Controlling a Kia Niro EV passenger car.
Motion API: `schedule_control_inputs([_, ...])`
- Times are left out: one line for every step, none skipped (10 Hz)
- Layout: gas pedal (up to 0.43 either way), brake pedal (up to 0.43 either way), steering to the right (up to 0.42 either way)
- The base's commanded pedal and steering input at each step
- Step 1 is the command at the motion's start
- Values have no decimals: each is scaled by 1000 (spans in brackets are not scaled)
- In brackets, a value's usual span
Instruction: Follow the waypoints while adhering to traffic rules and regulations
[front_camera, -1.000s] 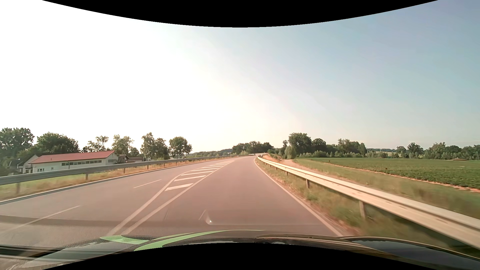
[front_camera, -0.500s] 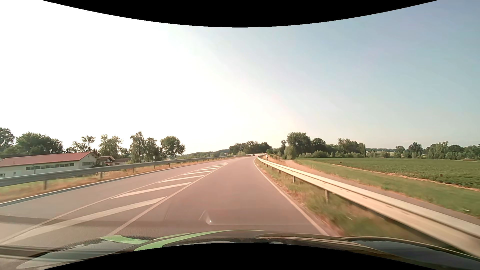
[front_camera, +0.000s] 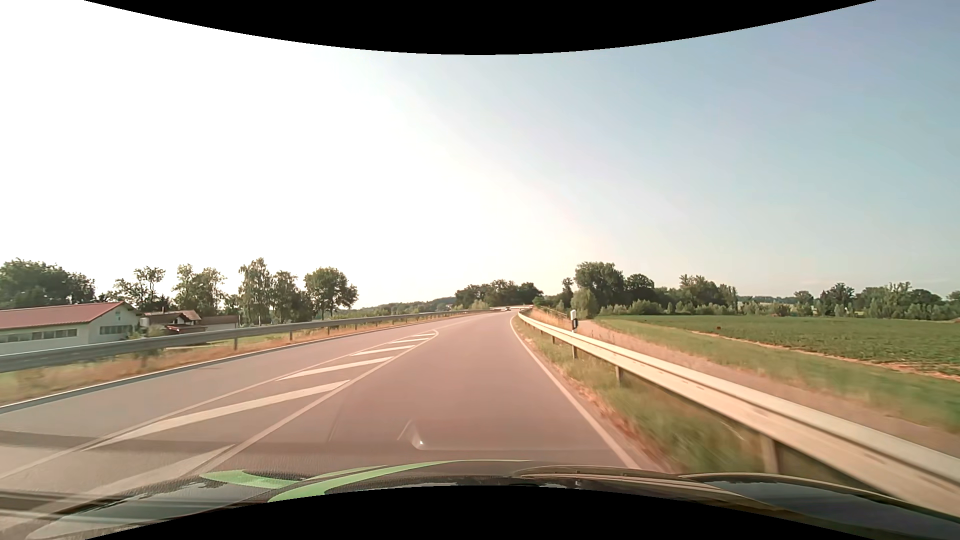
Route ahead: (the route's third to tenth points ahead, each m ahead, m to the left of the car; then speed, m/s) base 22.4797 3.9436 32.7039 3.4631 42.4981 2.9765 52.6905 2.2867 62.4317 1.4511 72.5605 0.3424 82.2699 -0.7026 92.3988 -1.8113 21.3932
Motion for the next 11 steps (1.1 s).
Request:
schedule_control_inputs([138, 0, 1])
schedule_control_inputs([138, 0, 1])
schedule_control_inputs([138, 0, 1])
schedule_control_inputs([150, 0, 3])
schedule_control_inputs([150, 0, 3])
schedule_control_inputs([157, 0, 6])
schedule_control_inputs([169, 0, 8])
schedule_control_inputs([177, 0, 10])
schedule_control_inputs([177, 0, 11])
schedule_control_inputs([177, 0, 10])
schedule_control_inputs([189, 0, 11])
